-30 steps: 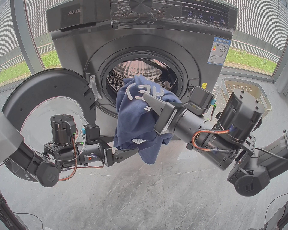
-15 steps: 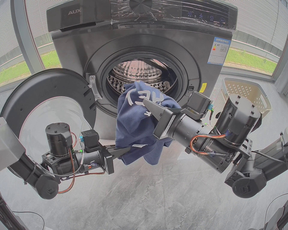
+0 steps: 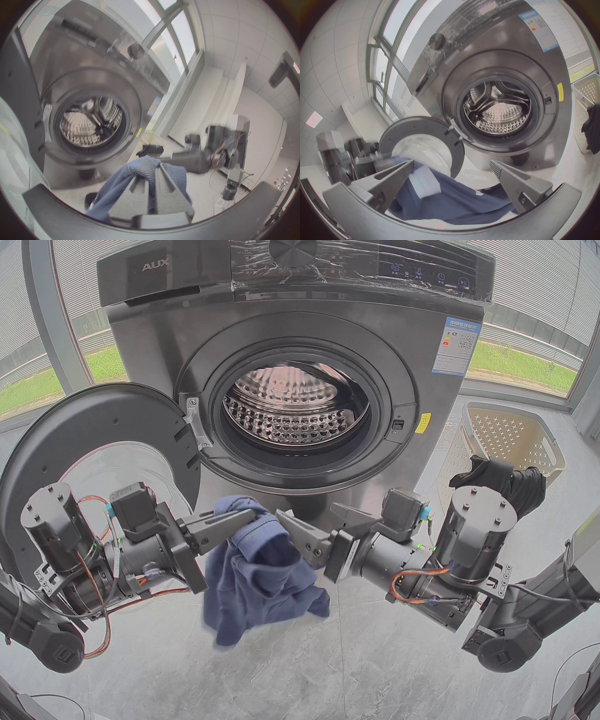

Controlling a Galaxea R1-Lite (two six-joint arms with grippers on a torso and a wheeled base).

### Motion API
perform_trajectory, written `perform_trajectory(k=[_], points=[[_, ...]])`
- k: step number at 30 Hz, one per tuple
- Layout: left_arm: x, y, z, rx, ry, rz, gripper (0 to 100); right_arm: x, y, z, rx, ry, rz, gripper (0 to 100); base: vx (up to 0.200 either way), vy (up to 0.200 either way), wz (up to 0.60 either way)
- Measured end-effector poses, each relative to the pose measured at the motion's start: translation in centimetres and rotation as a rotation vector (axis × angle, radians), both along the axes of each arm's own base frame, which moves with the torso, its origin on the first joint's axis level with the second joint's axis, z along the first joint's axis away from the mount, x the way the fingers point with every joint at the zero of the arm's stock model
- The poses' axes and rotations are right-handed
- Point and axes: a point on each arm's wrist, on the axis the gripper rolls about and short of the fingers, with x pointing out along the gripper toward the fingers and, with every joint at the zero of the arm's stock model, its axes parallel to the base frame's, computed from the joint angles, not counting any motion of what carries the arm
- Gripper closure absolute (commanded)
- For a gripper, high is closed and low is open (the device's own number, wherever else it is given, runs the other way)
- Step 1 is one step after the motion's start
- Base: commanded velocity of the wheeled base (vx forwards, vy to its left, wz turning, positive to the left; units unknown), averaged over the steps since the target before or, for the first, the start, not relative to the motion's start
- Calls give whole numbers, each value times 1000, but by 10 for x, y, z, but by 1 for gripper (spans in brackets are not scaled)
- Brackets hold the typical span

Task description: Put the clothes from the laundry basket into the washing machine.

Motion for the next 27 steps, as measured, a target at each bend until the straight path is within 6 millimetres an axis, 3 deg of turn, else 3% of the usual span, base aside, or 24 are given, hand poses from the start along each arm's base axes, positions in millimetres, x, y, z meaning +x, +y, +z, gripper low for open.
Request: perform_trajectory(k=[4, 10, 27], points=[[-1, 1, 15, -42, -41, 9, 100, -3, -4, -17, -65, 30, 1, 0, 0, 0, 0], [-3, 2, 21, -58, -62, 20, 100, -4, -6, -36, -142, 54, 2, 0, 0, 0, 0], [-5, 3, 29, -78, -99, 22, 100, 9, -4, -56, -202, 63, -20, 0, 0, 0, 0]])
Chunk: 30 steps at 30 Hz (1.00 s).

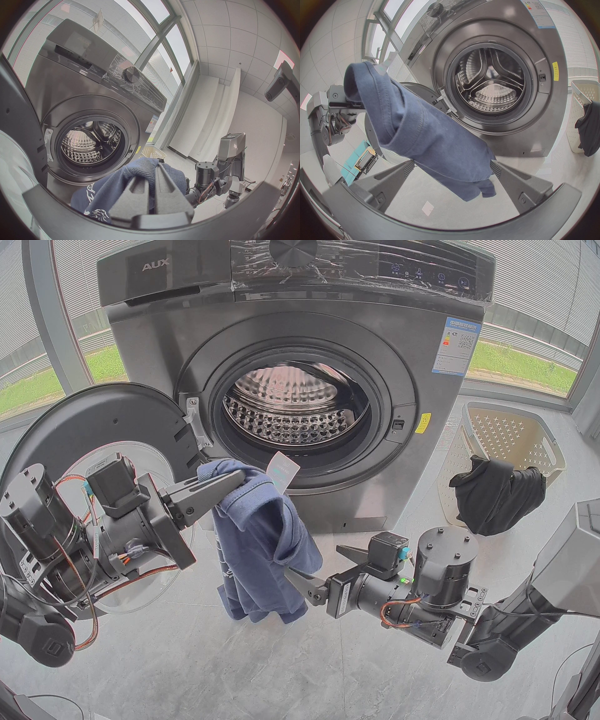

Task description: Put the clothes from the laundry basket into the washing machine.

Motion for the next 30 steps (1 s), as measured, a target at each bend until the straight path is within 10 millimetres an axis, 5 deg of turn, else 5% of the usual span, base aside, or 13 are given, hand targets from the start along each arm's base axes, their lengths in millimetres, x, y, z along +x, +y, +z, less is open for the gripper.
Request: perform_trajectory(k=[10, 30], points=[[1, 0, 2, -5, -7, 6, 100, 12, 3, -2, -2, -32, -14, 0, 0, 0, 0], [13, -5, -3, -13, 19, 81, 100, -5, 23, 28, 128, -151, 119, 0, 0, 0, 0]])
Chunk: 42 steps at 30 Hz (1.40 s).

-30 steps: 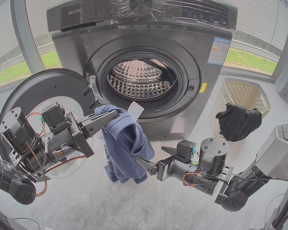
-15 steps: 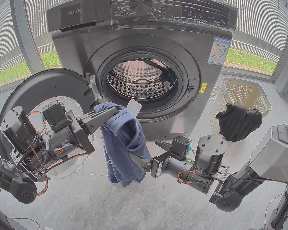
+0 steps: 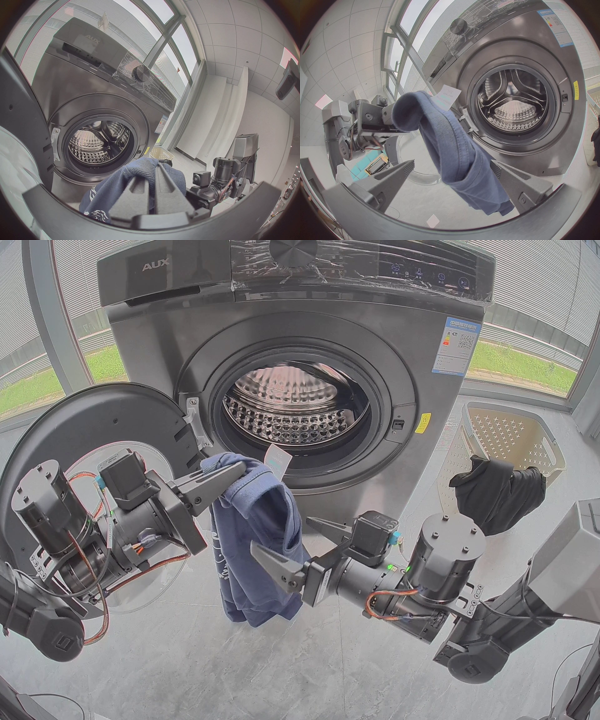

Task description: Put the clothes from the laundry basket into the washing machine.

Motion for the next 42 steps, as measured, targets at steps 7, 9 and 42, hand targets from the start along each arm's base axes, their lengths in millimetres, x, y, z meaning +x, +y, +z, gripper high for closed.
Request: perform_trajectory(k=[7, 9, 42], points=[[-2, 1, 4, -17, -31, -4, 100, 31, -7, -4, 10, -9, -103, 0, 0, 0, 0], [-3, 1, 5, -21, -39, -5, 100, 37, -10, -7, 5, -6, -124, 0, 0, 0, 0], [-8, -1, 4, -25, -50, -31, 100, 66, -25, -22, -28, -4, -208, 0, 0, 0, 0]])
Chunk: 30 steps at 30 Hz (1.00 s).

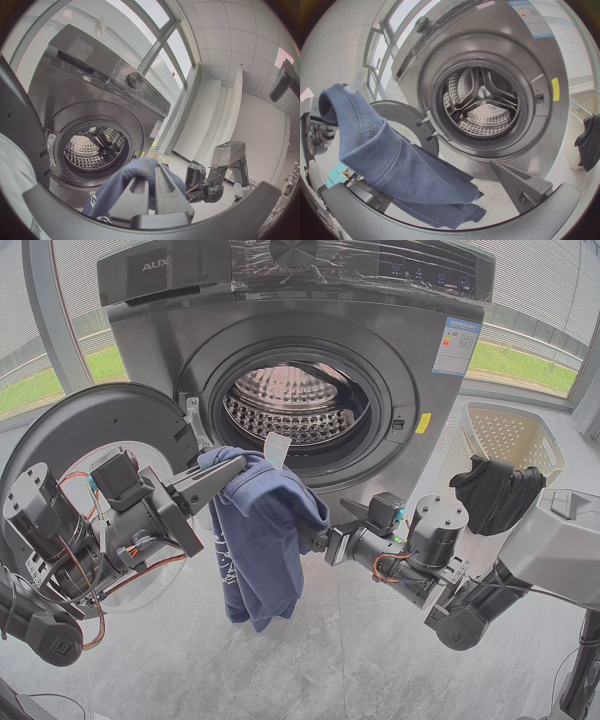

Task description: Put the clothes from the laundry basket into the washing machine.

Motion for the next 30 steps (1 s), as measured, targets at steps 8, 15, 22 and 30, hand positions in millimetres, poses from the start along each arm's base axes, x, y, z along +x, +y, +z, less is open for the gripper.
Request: perform_trajectory(k=[8, 15, 22, 30], points=[[0, 0, 1, -1, -2, 0, 100, 8, 21, -9, 9, -30, 29, 0, 0, 0, 0], [1, 0, 0, 0, 0, 0, 100, 12, 27, -10, 35, -65, 39, 100, 0, 0, 0], [3, 0, -4, 2, 18, 4, 100, 7, 23, -4, 40, -72, 41, 100, 0, 0, 0], [7, -2, -13, 8, 73, -2, 0, -11, 7, 24, 62, -97, 40, 100, 0, 0, 0]])
